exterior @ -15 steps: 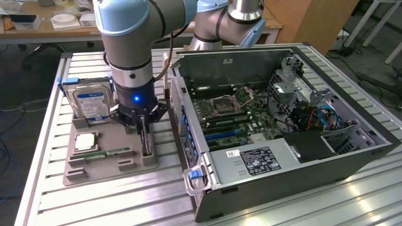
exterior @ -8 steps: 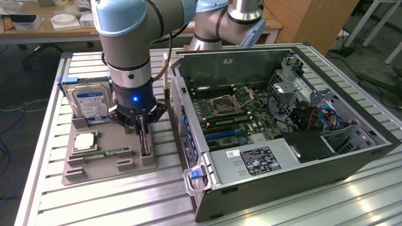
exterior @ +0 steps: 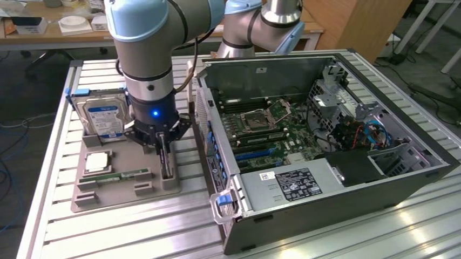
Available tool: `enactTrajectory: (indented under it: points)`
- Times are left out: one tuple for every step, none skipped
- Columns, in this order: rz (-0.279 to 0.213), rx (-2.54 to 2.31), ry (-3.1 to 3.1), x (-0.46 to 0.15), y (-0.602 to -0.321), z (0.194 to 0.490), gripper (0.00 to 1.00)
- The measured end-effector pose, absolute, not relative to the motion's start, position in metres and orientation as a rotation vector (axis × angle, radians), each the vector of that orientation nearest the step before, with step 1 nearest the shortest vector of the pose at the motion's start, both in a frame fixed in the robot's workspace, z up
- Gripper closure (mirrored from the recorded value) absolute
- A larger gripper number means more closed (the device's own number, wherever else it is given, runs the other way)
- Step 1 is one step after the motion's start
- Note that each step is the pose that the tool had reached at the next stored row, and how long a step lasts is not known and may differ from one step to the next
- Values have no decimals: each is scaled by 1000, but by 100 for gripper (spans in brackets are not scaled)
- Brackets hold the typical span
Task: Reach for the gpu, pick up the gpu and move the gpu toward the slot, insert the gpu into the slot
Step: 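Pick up the gpu and move the gpu toward the slot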
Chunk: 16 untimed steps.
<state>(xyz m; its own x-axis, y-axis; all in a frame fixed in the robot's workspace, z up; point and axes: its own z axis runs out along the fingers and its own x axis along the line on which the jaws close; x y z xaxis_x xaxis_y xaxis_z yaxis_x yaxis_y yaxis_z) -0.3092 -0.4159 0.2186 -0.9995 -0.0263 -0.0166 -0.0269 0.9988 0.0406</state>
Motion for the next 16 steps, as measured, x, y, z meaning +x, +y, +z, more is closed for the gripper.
enactTrajectory:
  points:
    - [64, -59, 3125, -309, -416, 219, 73]
    - [65, -75, 3125, -309, -416, 218, 73]
    - [65, -93, 3124, -309, -416, 218, 73]
    - [65, -112, 3124, -309, -416, 218, 73]
    - [66, -130, 3123, -309, -416, 218, 73]
    - [66, -139, 3123, -309, -416, 218, 73]
    - [66, -141, 3123, -309, -416, 218, 73]
    - [66, -141, 3123, -309, -416, 218, 73]
    - [66, -142, 3123, -309, -416, 218, 73]
    - [66, -142, 3123, -309, -416, 218, 73]
    - [66, -142, 3123, -309, -416, 218, 73]
    - [66, -142, 3123, -309, -416, 218, 73]
    - [66, -141, 3123, -309, -416, 218, 73]
    - [67, -141, 3123, -309, -416, 219, 73]
    - [69, -141, 3121, -309, -416, 219, 73]
    - [71, -141, 3120, -309, -416, 221, 73]
